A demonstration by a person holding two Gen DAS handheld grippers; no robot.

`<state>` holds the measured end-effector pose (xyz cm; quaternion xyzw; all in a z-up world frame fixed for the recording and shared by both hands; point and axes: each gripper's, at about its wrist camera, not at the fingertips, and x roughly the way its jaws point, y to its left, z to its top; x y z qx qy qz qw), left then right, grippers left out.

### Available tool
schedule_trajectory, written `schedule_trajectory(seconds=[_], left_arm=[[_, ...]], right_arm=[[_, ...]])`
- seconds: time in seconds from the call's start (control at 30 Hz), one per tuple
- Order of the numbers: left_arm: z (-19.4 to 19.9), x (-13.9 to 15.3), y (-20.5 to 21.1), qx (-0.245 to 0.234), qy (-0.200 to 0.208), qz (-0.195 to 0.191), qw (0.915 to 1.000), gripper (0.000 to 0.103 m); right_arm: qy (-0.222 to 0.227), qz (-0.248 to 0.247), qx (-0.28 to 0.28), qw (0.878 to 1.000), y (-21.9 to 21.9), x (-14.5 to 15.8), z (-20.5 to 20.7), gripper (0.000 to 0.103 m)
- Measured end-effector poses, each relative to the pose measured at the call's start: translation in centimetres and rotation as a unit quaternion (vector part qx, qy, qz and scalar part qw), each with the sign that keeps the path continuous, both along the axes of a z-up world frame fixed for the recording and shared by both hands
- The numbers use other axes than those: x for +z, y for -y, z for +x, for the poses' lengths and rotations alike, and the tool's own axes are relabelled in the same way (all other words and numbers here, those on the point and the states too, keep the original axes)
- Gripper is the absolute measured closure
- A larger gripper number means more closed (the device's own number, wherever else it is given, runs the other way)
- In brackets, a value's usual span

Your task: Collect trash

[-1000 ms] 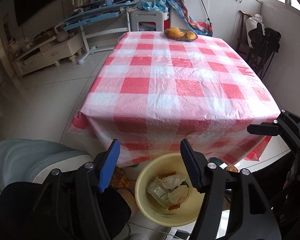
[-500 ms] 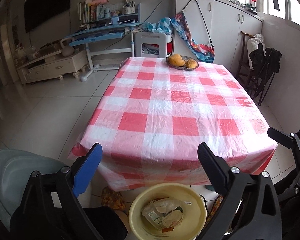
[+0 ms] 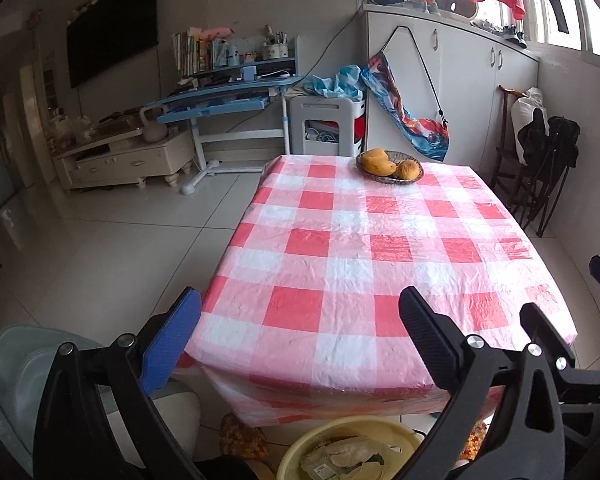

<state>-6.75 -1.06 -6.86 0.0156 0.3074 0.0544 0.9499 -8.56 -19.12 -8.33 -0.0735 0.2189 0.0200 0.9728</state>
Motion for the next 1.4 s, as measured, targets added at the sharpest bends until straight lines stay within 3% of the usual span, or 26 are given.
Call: schedule_trajectory(seconds=[0.27,0.63,1.4], left_arm=[[0.1,0.1,-1.4,0.012,-0.007,-0.004,0.9999,0.007],[0.3,0.0,-2.9,0.040,0.000,-0.021,0.9990,0.007],[0.1,0.2,-2.9,0.044,0.006,-0.015,0.9989,0.007]], right_arm=[[-0.008,0.021,-0.026,0.999,-0.8,-0.1,0.3,0.008],[-0.012,0.011,-0.031,0.999,-1.8,0.3,0.3,0.008],[-0.015,-0.002,-0.021,1.000,-3.4,0.4,0.3,0.008]])
